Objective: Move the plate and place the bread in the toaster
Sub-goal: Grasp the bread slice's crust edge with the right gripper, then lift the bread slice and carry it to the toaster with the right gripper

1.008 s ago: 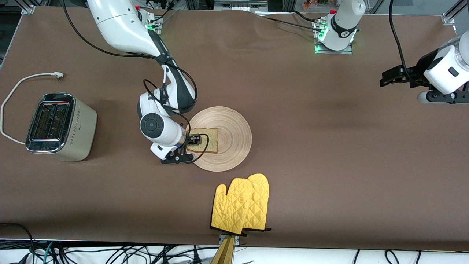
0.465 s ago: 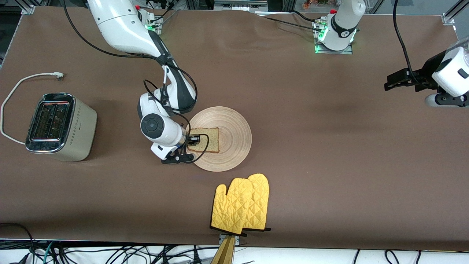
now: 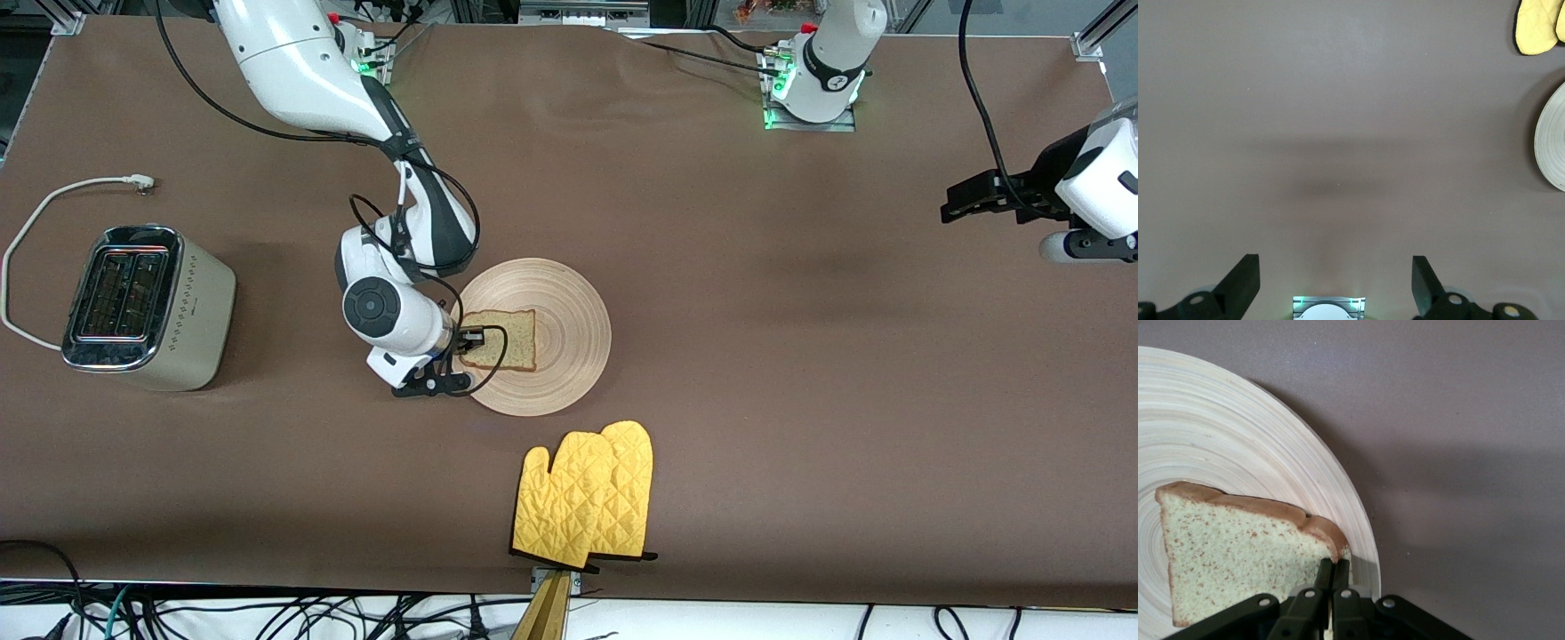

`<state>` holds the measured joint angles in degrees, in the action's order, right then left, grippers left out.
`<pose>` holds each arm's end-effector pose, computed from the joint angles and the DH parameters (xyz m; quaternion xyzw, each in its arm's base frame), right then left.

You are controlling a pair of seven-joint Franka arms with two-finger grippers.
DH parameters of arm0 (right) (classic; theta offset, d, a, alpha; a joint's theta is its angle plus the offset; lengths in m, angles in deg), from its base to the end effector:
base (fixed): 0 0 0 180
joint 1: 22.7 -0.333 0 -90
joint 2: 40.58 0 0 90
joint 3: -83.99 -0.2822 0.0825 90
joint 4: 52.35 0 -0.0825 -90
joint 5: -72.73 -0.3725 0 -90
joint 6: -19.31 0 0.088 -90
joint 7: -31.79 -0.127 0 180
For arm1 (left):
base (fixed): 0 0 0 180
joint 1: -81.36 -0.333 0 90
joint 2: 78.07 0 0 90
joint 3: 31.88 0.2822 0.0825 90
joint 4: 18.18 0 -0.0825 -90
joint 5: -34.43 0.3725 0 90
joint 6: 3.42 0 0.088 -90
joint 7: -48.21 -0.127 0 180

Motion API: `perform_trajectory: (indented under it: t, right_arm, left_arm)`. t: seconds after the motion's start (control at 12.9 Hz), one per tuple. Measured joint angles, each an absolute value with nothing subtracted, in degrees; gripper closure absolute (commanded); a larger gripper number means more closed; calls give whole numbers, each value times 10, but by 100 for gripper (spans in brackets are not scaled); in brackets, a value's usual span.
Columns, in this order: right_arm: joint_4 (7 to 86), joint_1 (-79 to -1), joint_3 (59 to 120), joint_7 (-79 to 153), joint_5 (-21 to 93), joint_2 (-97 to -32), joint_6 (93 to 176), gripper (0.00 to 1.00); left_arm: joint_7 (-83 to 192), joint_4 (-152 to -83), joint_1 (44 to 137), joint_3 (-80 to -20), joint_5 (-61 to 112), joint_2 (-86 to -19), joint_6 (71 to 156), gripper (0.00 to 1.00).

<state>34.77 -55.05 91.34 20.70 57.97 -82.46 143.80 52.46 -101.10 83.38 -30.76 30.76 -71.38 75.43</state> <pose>0.5976 0.3045 0.1877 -0.9958 -0.0591 0.0516 0.0464 0.5493 -0.0183 0.5478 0.9948 0.0259 -0.0950 0.0265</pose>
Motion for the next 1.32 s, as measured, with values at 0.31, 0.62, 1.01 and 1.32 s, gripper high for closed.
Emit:
perform_trajectory:
  t: [0.31, 0.62, 1.01, 1.32]
  right_arm:
    - [345, -551, 914, 207, 580, -824, 1438, 100]
    - [331, -551, 918, 207, 580, -802, 1415, 100]
    - [321, -551, 945, 209, 600, -746, 1314, 100]
    - [309, -550, 1004, 223, 615, -689, 1214, 100]
  left_arm:
    - [525, -1010, 836, -309, 308, -711, 771, 0]
    - [525, -1008, 836, -309, 308, -710, 773, 0]
    - [525, -1008, 836, -309, 308, -710, 774, 0]
    - [525, -1007, 836, -309, 308, -709, 774, 0]
